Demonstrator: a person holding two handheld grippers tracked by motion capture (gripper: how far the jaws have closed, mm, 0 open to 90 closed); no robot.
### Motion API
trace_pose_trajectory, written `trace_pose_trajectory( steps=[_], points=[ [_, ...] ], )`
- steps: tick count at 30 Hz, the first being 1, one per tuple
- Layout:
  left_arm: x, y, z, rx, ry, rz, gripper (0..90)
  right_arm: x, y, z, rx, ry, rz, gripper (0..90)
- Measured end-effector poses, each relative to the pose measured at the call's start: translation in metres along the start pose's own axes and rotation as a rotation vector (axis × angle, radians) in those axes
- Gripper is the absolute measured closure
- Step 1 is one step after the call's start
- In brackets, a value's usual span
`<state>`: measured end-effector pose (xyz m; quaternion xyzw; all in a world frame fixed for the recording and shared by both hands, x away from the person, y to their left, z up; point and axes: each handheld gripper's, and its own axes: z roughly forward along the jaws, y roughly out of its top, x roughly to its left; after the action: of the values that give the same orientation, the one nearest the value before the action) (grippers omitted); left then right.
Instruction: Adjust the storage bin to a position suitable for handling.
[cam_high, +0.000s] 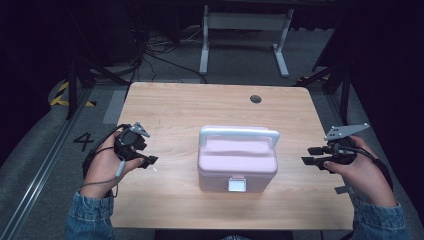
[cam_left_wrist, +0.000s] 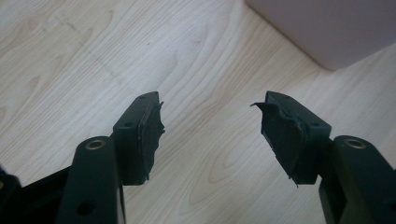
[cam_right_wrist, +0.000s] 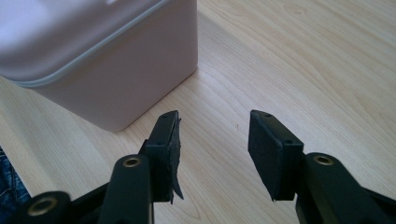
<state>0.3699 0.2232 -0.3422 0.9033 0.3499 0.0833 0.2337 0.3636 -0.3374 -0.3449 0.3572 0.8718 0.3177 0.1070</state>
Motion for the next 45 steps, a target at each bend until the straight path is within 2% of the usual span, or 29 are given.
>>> trace_pose_trajectory(
  steps=[1, 2, 5, 8, 10, 11, 14, 16, 18, 22, 24, 26, 31, 32, 33, 35, 40, 42, 43, 45],
  points=[
    [0.000, 0.000, 0.000, 0.000, 0.000, 0.000, 40.5, 0.000, 0.000, 0.000, 0.000, 0.000, 0.000, 54.0],
    [-0.003, 0.001, -0.001, -0.022, -0.028, 0.016, 40.3, 0.001, 0.000, 0.000, -0.004, -0.007, -0.007, 53.5],
    [-0.005, 0.003, -0.002, -0.049, -0.034, 0.027, 40.9, 0.002, 0.001, 0.000, -0.006, -0.006, -0.007, 53.0],
    [-0.009, 0.008, -0.005, -0.078, -0.038, 0.057, 41.2, 0.003, 0.000, 0.001, -0.005, -0.004, -0.008, 52.5],
    [-0.012, 0.012, -0.005, -0.120, -0.054, 0.075, 41.5, 0.004, -0.001, 0.001, -0.004, -0.005, -0.003, 52.4],
    [-0.013, 0.014, -0.006, -0.126, -0.062, 0.078, 42.0, 0.004, -0.001, 0.001, -0.002, -0.005, -0.004, 52.3],
    [-0.018, 0.022, -0.002, -0.172, -0.071, 0.110, 41.9, 0.005, -0.003, 0.001, 0.002, -0.001, 0.000, 52.3],
    [-0.022, 0.028, 0.000, -0.189, -0.072, 0.152, 41.3, 0.006, -0.005, 0.001, 0.005, -0.005, 0.004, 52.3],
    [-0.026, 0.033, 0.002, -0.210, -0.095, 0.152, 42.9, 0.007, -0.007, 0.001, 0.006, -0.006, 0.009, 52.2],
    [-0.032, 0.045, 0.008, -0.232, -0.097, 0.207, 42.3, 0.007, -0.011, 0.000, 0.012, -0.008, 0.017, 52.2],
    [-0.034, 0.049, 0.010, -0.215, -0.106, 0.198, 43.6, 0.008, -0.012, 0.000, 0.016, -0.007, 0.019, 52.1],
    [-0.035, 0.053, 0.013, -0.237, -0.111, 0.221, 43.5, 0.009, -0.013, 0.002, 0.023, -0.010, 0.022, 52.0],
    [-0.038, 0.061, 0.014, -0.324, -0.166, 0.202, 42.6, 0.012, -0.015, 0.005, 0.034, -0.001, 0.022, 51.6],
    [-0.038, 0.061, 0.014, -0.324, -0.166, 0.202, 42.3, 0.012, -0.015, 0.005, 0.034, -0.001, 0.022, 51.6],
    [-0.040, 0.064, 0.014, -0.356, -0.189, 0.199, 41.9, 0.013, -0.016, 0.005, 0.037, -0.002, 0.020, 51.3],
    [-0.041, 0.067, 0.016, -0.383, -0.215, 0.181, 42.3, 0.013, -0.018, 0.006, 0.043, 0.002, 0.022, 51.1],
    [-0.042, 0.074, 0.020, -0.422, -0.210, 0.195, 44.4, 0.013, -0.020, 0.007, 0.049, 0.007, 0.025, 51.1],
    [-0.042, 0.077, 0.023, -0.455, -0.228, 0.192, 45.1, 0.014, -0.021, 0.007, 0.052, 0.012, 0.027, 51.1],
    [-0.043, 0.080, 0.027, -0.489, -0.228, 0.192, 45.5, 0.014, -0.021, 0.007, 0.050, 0.014, 0.029, 51.1],
    [-0.044, 0.083, 0.031, -0.515, -0.218, 0.196, 46.0, 0.014, -0.021, 0.008, 0.052, 0.016, 0.026, 51.1]
  ],
)
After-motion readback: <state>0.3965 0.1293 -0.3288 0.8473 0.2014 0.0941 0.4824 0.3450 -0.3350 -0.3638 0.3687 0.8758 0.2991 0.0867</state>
